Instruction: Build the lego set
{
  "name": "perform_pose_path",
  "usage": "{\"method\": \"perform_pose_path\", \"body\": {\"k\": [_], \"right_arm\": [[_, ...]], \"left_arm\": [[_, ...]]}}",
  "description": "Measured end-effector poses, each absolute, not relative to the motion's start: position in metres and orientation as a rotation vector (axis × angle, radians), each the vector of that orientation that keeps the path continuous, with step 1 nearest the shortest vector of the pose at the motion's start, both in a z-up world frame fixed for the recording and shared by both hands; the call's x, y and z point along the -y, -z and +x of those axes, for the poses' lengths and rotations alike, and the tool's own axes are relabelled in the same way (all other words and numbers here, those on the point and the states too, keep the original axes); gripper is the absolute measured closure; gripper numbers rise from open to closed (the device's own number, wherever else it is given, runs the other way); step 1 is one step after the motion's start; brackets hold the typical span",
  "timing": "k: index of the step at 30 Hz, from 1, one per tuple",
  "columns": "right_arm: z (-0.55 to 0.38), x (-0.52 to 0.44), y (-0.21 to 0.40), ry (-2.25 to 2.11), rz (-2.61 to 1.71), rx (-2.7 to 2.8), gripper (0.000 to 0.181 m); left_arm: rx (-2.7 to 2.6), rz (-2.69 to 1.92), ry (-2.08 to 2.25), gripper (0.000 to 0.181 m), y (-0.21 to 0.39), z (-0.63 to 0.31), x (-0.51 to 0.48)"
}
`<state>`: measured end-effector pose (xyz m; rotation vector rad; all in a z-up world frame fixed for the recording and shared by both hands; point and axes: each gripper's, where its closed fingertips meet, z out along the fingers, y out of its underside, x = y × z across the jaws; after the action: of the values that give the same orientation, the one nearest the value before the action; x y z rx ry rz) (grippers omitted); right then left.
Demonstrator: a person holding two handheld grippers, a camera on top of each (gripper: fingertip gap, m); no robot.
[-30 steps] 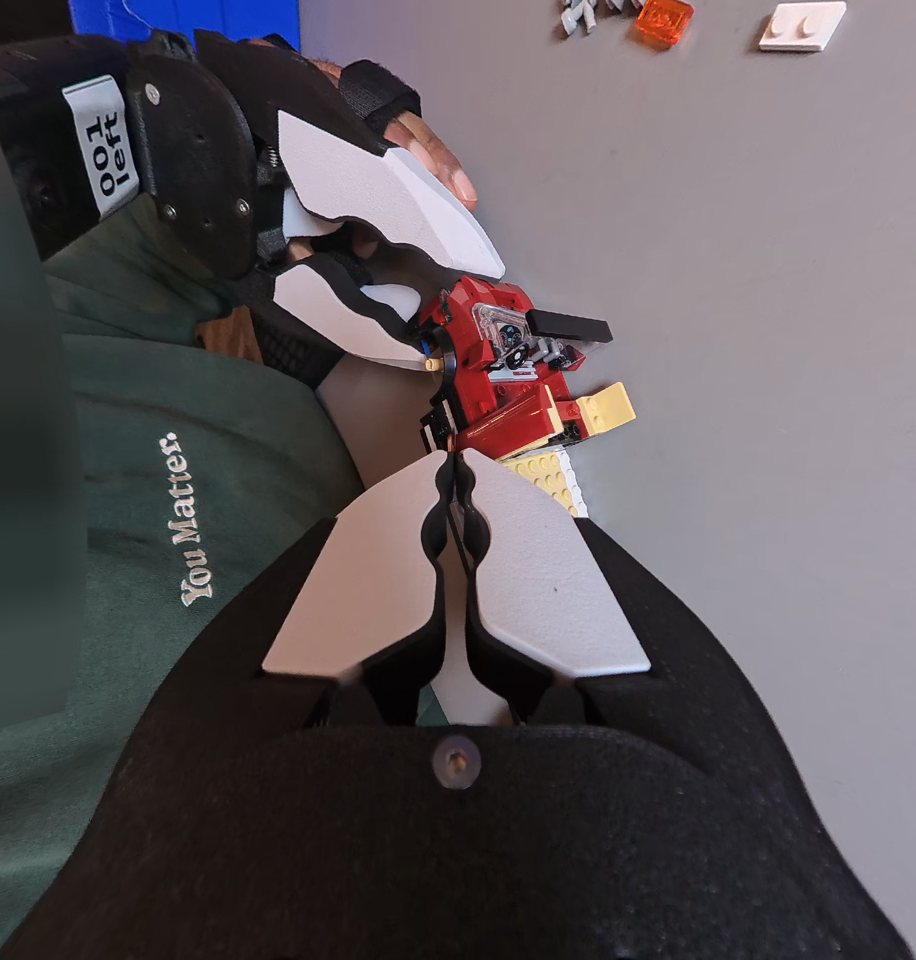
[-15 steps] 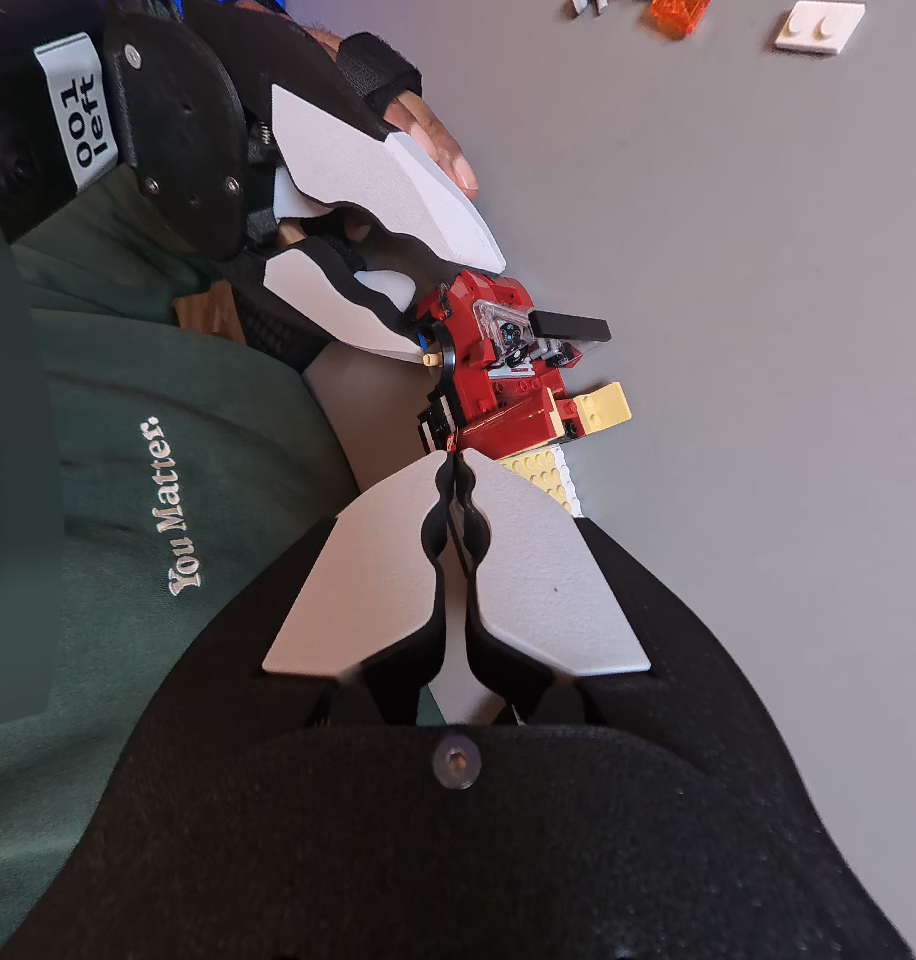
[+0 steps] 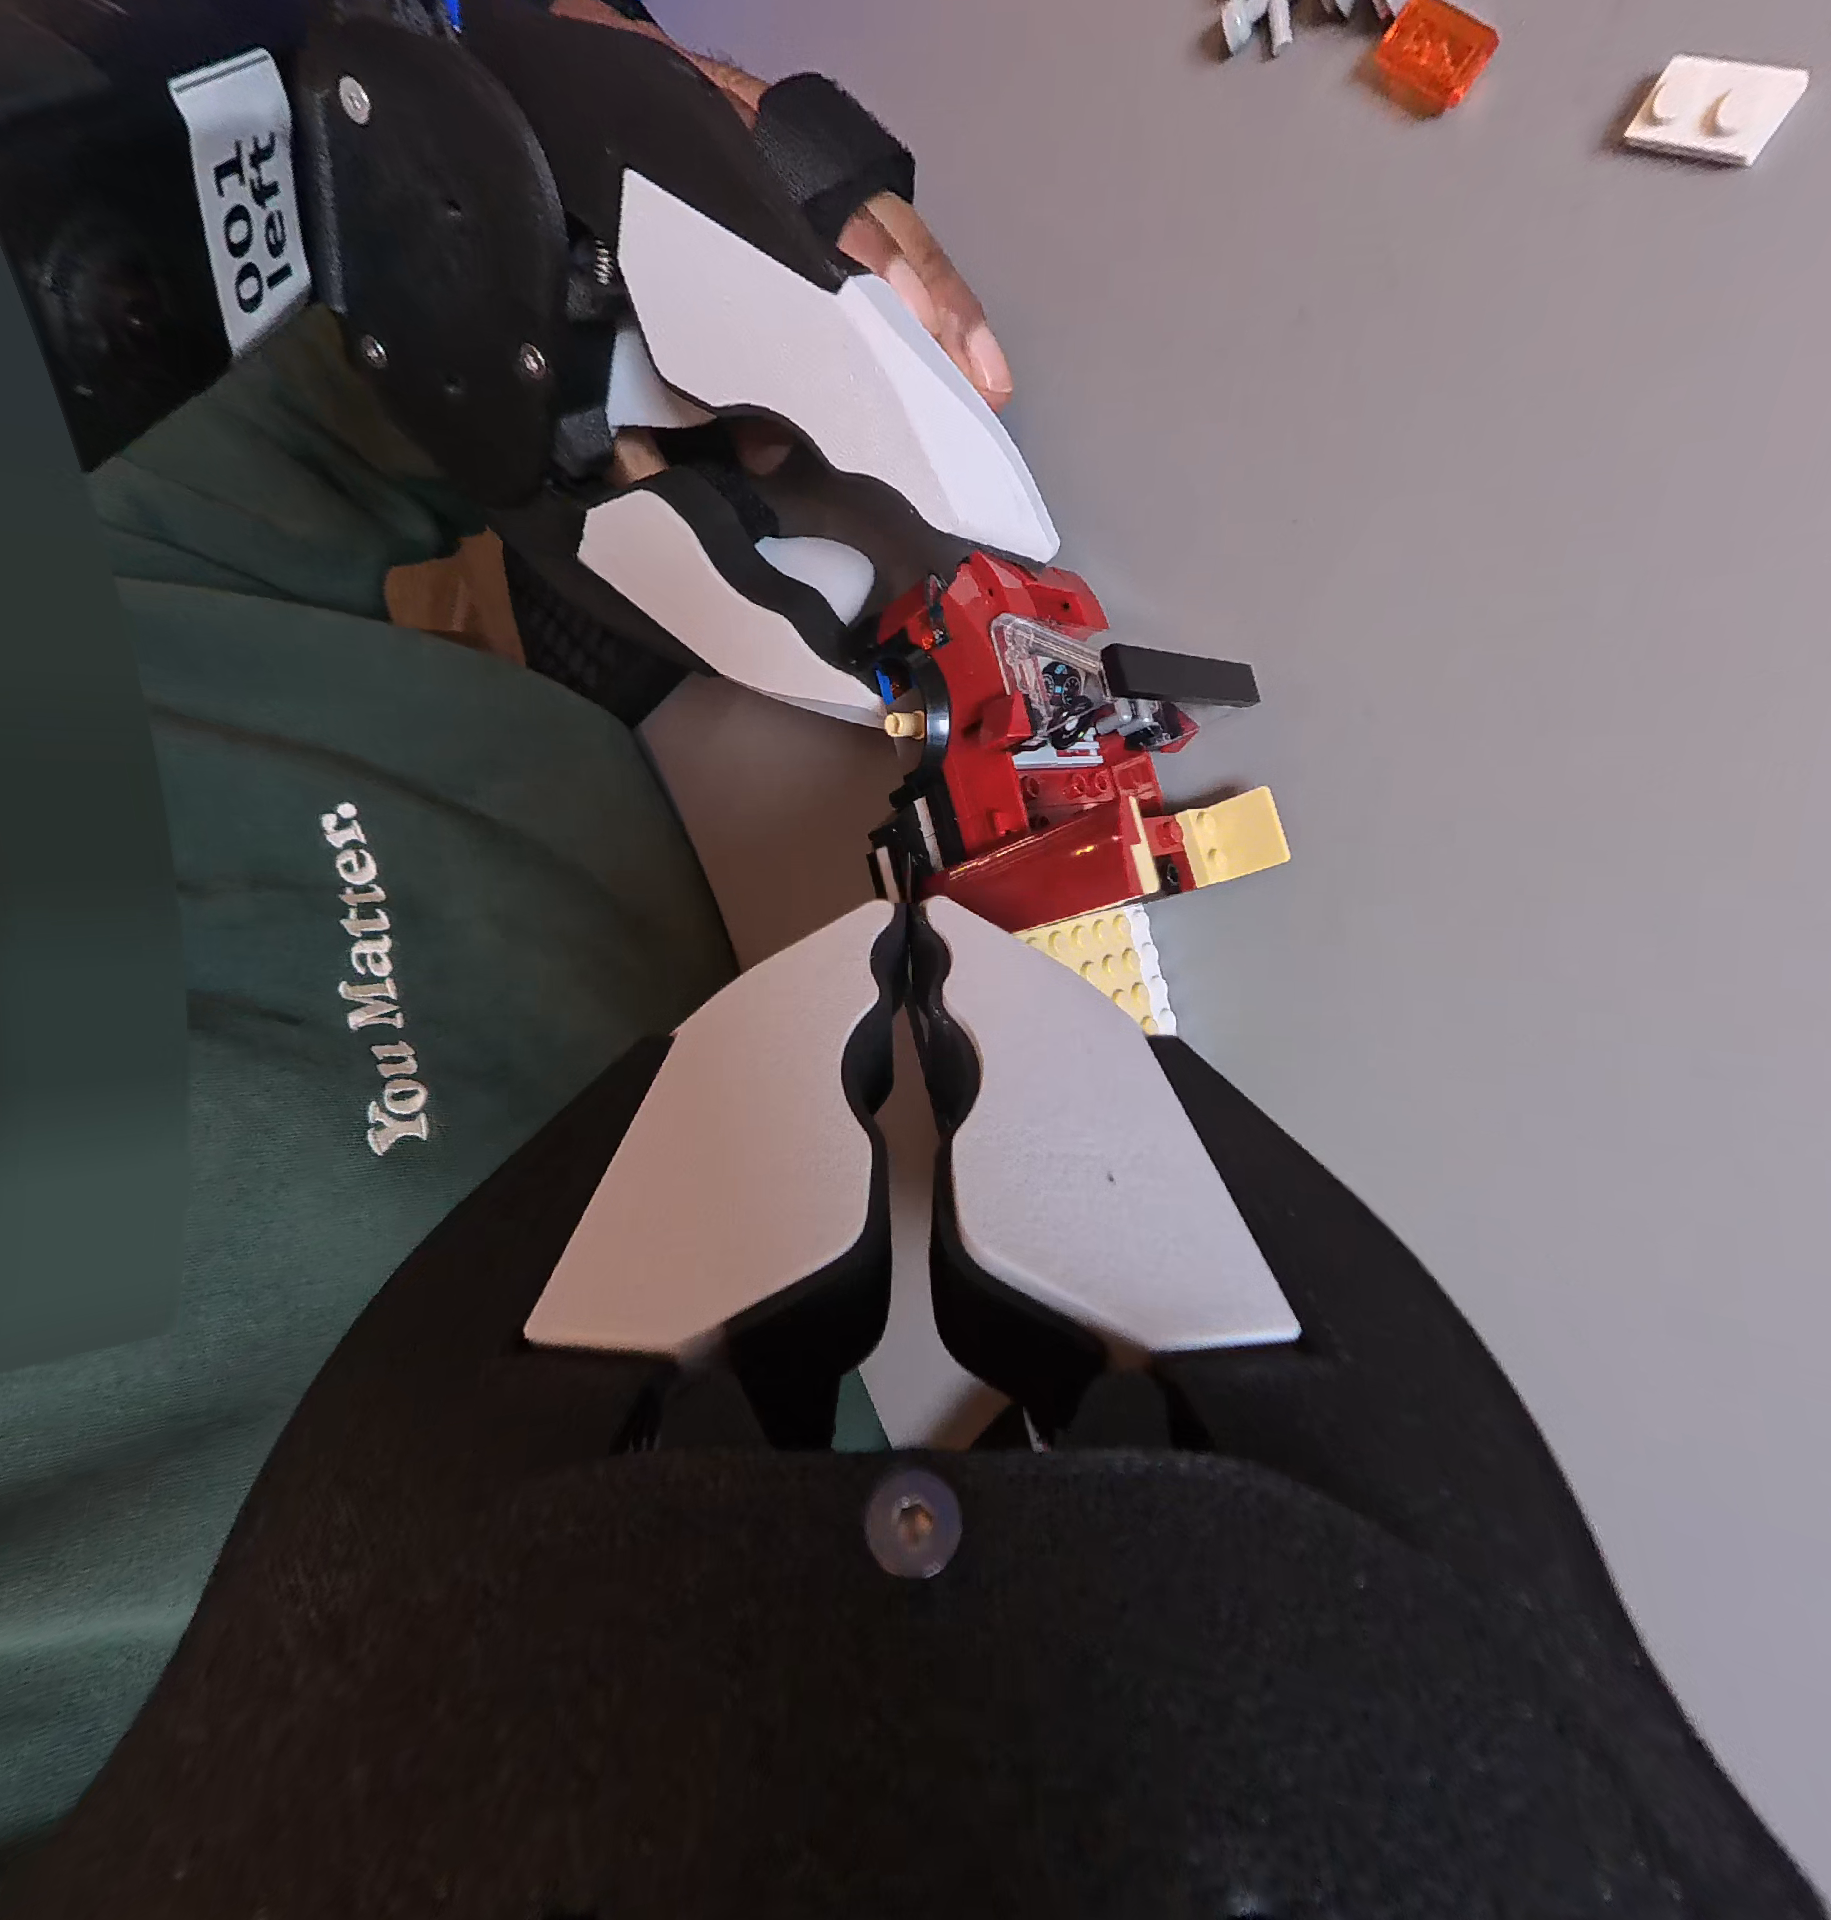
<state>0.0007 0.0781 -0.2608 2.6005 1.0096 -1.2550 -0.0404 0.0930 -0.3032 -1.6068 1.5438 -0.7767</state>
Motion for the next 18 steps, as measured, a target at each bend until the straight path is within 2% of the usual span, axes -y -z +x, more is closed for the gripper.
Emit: {"method": "perform_pose_path", "body": {"k": [18], "right_arm": [[0.0037,-0.0782,0.2673,1.193,2.621,-1.017,0.181]], "left_arm": [[-1.543,-1.608,0.778,0.140,0.3030,-0.0405,-0.0928]]}}
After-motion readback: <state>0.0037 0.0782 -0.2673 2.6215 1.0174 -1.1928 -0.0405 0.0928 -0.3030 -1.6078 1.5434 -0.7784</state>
